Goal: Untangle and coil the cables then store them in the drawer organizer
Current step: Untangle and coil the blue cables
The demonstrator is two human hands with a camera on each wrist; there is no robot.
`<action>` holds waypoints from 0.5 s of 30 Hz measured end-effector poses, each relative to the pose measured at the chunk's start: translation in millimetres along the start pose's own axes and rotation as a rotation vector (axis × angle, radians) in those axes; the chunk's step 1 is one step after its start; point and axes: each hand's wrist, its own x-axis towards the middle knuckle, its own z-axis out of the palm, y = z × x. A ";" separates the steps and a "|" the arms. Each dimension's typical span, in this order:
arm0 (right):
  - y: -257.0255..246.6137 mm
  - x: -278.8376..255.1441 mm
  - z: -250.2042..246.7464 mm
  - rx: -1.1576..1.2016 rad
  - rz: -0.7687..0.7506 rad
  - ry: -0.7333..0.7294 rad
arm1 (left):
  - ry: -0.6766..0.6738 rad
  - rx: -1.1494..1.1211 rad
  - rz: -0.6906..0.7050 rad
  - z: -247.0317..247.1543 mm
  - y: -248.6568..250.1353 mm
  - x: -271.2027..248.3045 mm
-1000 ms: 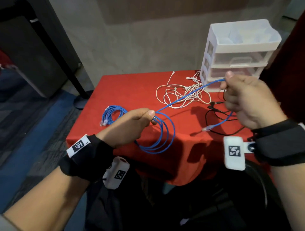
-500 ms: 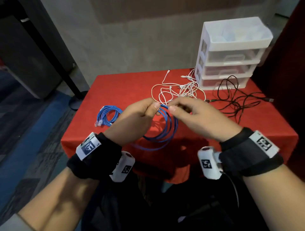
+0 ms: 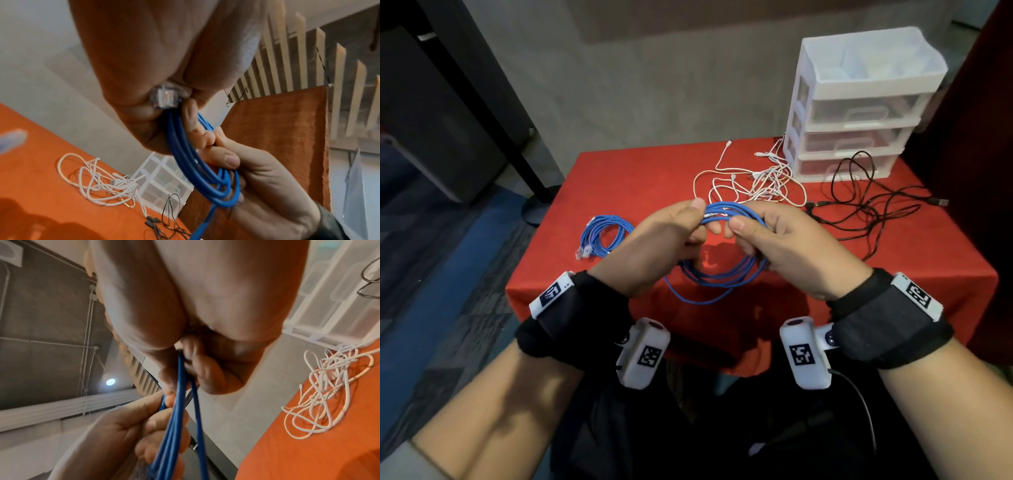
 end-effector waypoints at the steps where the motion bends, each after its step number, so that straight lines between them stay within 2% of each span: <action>1: -0.6 -0.1 0.4 0.037 0.001 0.019 | -0.003 -0.053 -0.028 1.2 0.8 0.2; 4: -3.1 -0.4 0.7 0.072 0.009 0.070 | 0.008 -0.141 -0.036 3.6 0.0 -0.9; 6: -5.1 -2.3 0.2 0.092 0.013 0.053 | 0.068 -0.141 -0.006 2.2 -1.4 0.0; 9: -1.8 -9.6 -3.4 0.167 0.085 -0.056 | 0.192 -0.136 0.026 -8.1 -1.4 0.5; 12: 9.3 -18.3 -8.2 0.132 0.150 -0.151 | 0.230 -0.104 0.052 -19.9 -0.1 -1.1; 13: 12.6 -19.0 -11.2 0.109 0.138 -0.118 | 0.228 -0.073 0.056 -24.2 -1.7 -1.4; 15: 18.2 -16.3 -23.1 0.139 0.146 0.058 | 0.199 0.046 0.068 -33.9 -8.6 -1.3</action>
